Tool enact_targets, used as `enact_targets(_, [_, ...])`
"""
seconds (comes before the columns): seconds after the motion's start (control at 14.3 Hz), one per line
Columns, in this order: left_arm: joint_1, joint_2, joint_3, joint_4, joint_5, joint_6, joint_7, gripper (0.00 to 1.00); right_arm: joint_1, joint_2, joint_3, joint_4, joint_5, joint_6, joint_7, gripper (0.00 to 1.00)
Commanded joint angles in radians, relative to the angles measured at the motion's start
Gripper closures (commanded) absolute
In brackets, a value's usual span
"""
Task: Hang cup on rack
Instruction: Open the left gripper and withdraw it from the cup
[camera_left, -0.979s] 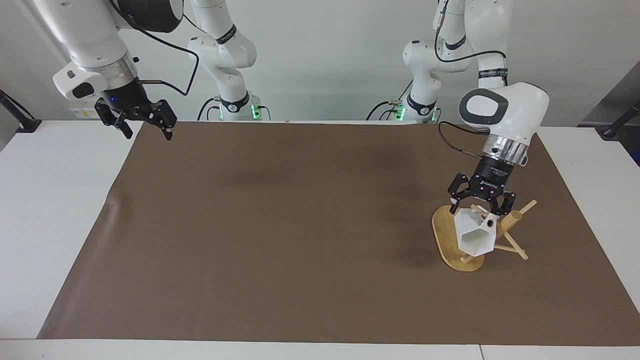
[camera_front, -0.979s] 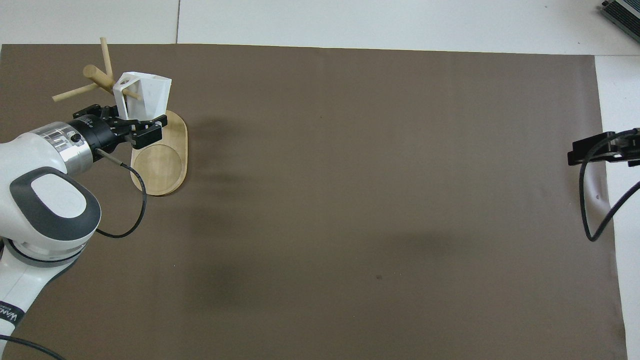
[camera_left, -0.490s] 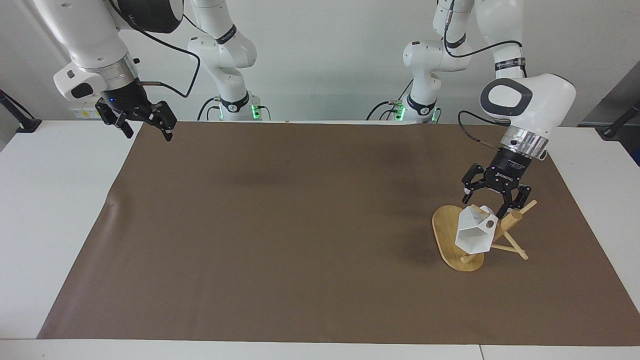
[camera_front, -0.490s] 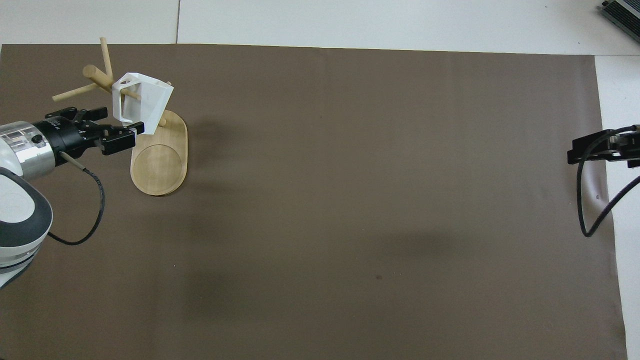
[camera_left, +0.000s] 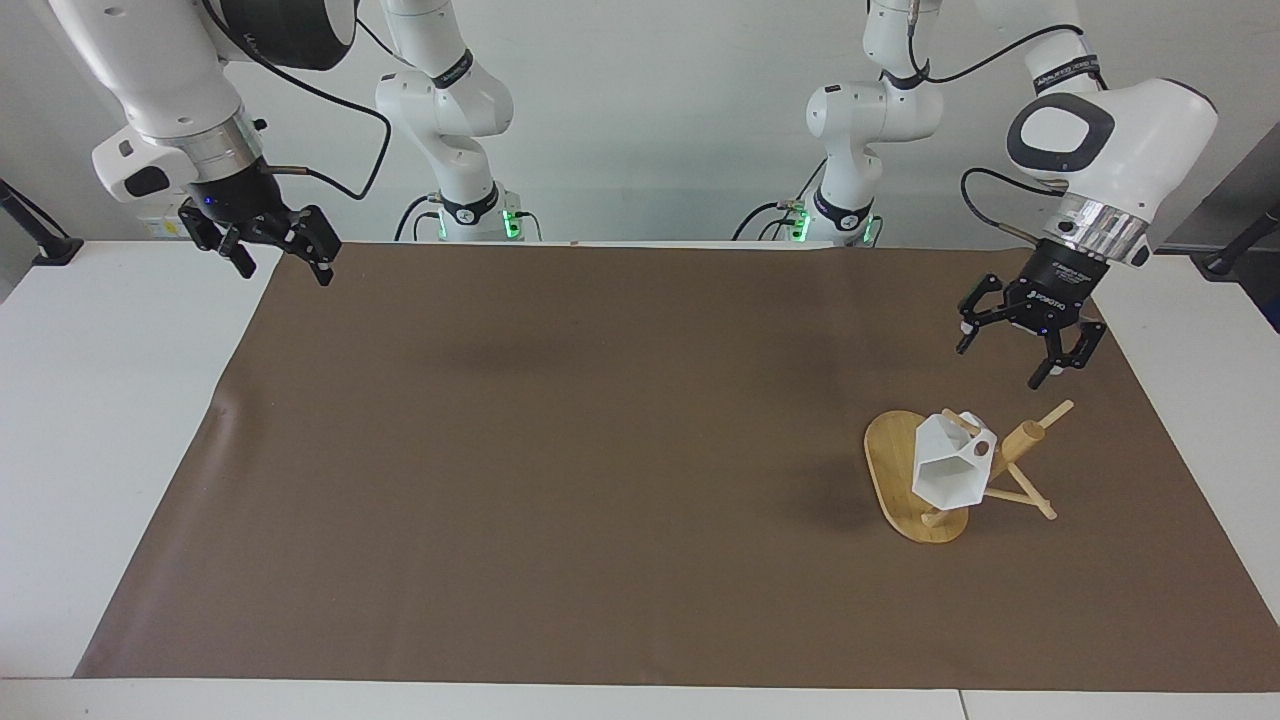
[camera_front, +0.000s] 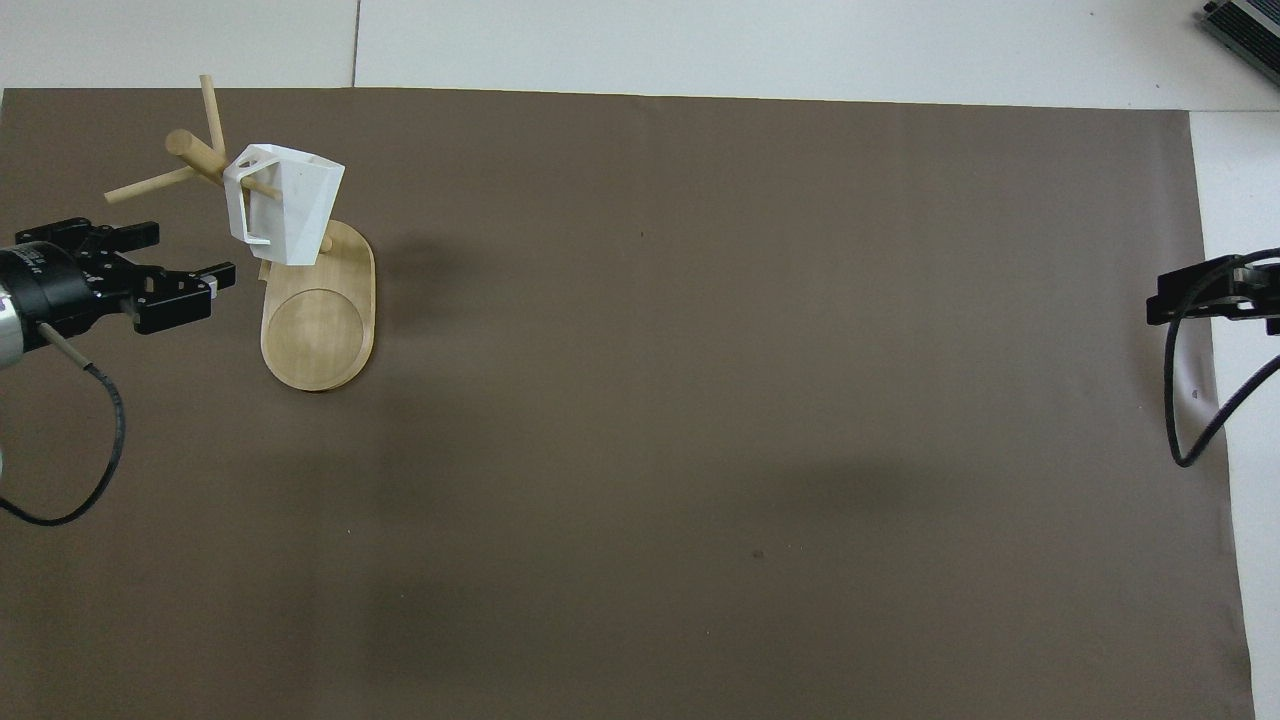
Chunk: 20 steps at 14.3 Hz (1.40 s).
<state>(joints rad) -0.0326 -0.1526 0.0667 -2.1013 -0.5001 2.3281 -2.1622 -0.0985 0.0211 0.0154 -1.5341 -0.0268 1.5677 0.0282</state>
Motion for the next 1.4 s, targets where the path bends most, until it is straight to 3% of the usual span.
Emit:
enact_targets(0.0, [-0.001,0.002,-0.011,0.084,0.191,-0.117,0.054,0.0,-0.006,-0.009,0.003,-0.018,-0.01,0.025,0.01,0.0])
enact_targets(0.14, [-0.007,0.008,-0.013,0.127,0.259,-0.191,0.242,0.0,-0.006,-0.009,0.004,-0.018,-0.01,0.025,0.01,0.0])
enact_targets(0.56, [0.007,0.025,-0.01,0.231,0.265,-0.361,0.773,0.0,-0.007,-0.01,0.003,-0.017,-0.01,0.023,-0.065,0.0])
enact_targets(0.84, [-0.012,0.028,-0.015,0.253,0.406,-0.401,1.187,0.0,-0.007,-0.01,0.003,-0.017,-0.005,0.023,-0.056,0.0])
enact_targets(1.26, [-0.019,0.015,-0.031,0.282,0.426,-0.472,1.72,0.0,-0.007,-0.01,0.003,-0.018,-0.005,0.018,-0.057,0.0])
enact_targets(1.33, [-0.02,0.013,-0.047,0.297,0.475,-0.501,1.763,0.0,-0.007,-0.01,0.003,-0.018,-0.005,0.014,-0.057,0.0])
